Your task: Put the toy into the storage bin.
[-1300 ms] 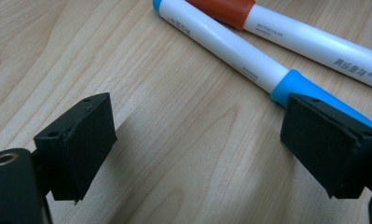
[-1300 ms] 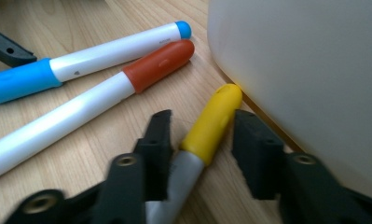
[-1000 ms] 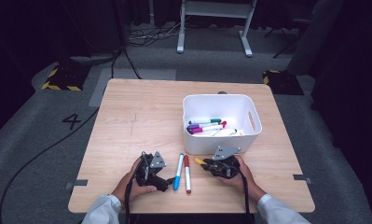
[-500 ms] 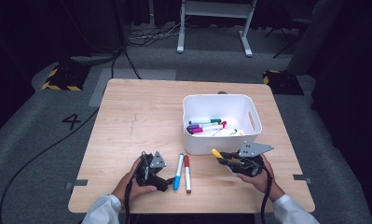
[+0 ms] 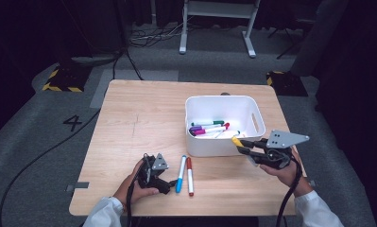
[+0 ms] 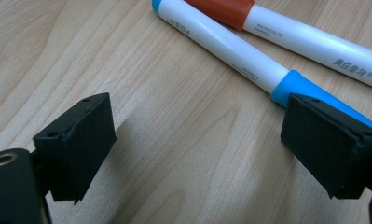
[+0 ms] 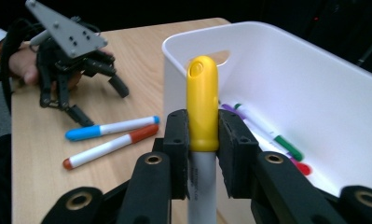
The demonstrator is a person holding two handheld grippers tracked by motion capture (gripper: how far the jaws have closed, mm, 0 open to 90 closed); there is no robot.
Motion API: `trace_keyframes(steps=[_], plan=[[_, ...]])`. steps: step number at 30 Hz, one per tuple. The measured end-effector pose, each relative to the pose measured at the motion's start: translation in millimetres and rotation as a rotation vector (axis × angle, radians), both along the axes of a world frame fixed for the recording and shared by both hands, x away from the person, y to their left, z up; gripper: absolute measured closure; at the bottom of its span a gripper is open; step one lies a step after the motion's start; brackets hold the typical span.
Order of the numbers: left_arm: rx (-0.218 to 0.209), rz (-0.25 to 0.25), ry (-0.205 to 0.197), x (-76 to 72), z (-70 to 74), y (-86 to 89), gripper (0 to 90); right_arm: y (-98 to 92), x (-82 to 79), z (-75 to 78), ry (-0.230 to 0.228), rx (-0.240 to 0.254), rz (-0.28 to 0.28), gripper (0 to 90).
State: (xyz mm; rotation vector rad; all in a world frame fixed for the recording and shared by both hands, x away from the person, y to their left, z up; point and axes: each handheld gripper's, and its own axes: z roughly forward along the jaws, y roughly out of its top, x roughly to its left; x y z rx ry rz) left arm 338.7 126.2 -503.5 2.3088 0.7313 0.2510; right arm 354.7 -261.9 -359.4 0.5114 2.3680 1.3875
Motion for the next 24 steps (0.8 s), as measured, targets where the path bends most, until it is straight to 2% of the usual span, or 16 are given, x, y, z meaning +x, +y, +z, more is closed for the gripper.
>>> trace_keyframes(steps=[5, 8, 13, 16, 18, 20, 24], plan=[[0.000, -0.001, 0.001, 0.2, 0.0, -0.1, 10.0, -5.2, 11.1, 22.2, -0.015, 0.005, -0.007, 75.0], [0.001, -0.001, 0.001, 0.2, 0.1, -0.1, 10.0, -6.8, 19.9, 36.3, -0.046, 0.008, -0.034, 75.0], [0.000, -0.001, 0.002, 0.2, 0.0, -0.2, 10.0, -3.6, 41.9, 56.2, -0.053, 0.009, -0.047, 75.0], [0.001, -0.001, 0.001, 0.2, 0.0, -0.1, 10.0, 1.2, 54.5, 61.5, -0.053, 0.004, -0.046, 75.0], [0.000, -0.001, 0.002, 0.2, 0.0, -0.1, 10.0, 6.4, 64.1, 62.3, -0.068, -0.017, -0.059, 75.0], [0.001, 0.000, 0.001, 0.2, 0.1, -0.1, 10.0, 9.4, 72.4, 60.1, -0.065, -0.015, -0.061, 75.0], [0.000, -0.001, 0.002, 0.2, 0.0, -0.1, 10.0, 17.2, 89.8, 51.0, -0.039, -0.056, -0.069, 75.0]])
